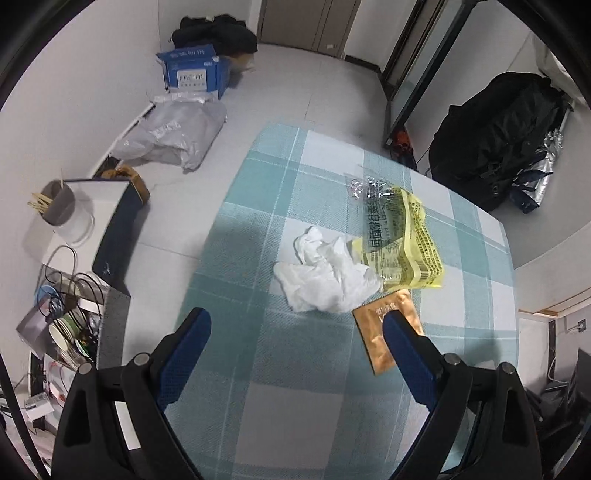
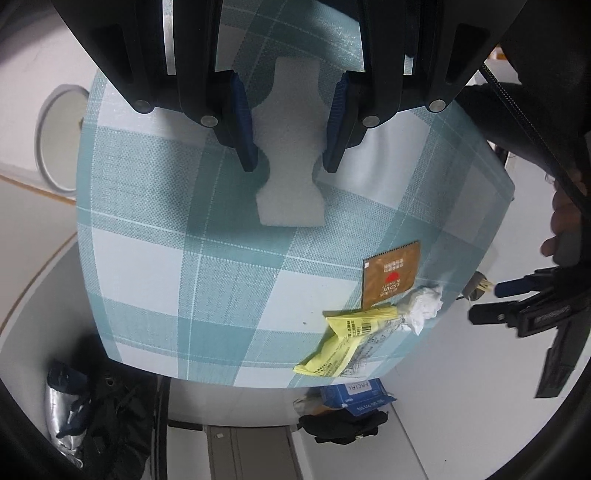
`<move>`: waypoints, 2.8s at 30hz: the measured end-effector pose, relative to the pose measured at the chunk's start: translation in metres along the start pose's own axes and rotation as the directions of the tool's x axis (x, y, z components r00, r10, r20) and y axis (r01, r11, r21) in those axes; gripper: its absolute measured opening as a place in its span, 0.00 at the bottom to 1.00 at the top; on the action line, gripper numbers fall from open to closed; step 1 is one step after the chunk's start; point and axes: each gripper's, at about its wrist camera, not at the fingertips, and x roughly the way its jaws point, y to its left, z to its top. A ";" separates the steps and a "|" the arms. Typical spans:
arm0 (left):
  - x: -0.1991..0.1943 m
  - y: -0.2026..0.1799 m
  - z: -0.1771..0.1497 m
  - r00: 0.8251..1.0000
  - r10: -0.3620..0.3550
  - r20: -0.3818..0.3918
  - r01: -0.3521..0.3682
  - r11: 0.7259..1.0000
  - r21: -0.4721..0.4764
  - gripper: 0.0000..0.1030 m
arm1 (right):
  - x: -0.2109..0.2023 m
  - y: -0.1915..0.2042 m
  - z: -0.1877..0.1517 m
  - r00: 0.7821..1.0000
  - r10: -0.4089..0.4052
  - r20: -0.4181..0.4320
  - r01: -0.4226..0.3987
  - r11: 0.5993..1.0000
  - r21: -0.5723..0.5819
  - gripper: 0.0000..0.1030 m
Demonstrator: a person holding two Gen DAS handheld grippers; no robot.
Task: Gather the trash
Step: 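Grasp the crumpled white tissue with the left gripper and lift, then carry the tissue in the left gripper while the right carries the foam piece toward the bin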
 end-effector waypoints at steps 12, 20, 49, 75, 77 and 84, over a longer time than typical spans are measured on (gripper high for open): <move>0.040 -0.004 0.017 0.998 -0.001 -0.056 -0.003 0.997 -0.073 0.89 | 0.001 -0.019 0.005 0.997 0.071 -0.002 -0.070 0.993 0.100 0.35; 0.049 -0.019 0.013 0.994 0.088 -0.071 -0.086 0.996 0.024 0.89 | 0.001 -0.023 0.006 0.997 0.083 0.001 -0.083 0.991 0.100 0.35; 0.011 -0.023 -0.003 0.993 0.084 0.079 -0.092 0.991 0.094 0.05 | -0.016 -0.019 0.001 0.997 0.064 0.052 -0.069 0.993 0.097 0.35; -0.081 -0.095 -0.034 0.948 -0.198 0.251 0.137 0.961 0.241 0.05 | -0.131 -0.022 0.030 0.951 0.066 0.301 -0.092 0.993 0.073 0.35; -0.085 -0.108 -0.033 0.943 -0.223 0.249 0.157 0.953 0.260 0.05 | -0.142 -0.029 0.033 0.945 0.059 0.322 -0.090 0.993 0.082 0.35; -0.096 -0.153 -0.025 0.910 -0.333 0.247 0.251 0.917 0.311 0.05 | -0.182 -0.073 0.039 0.926 0.015 0.376 -0.072 0.988 0.139 0.35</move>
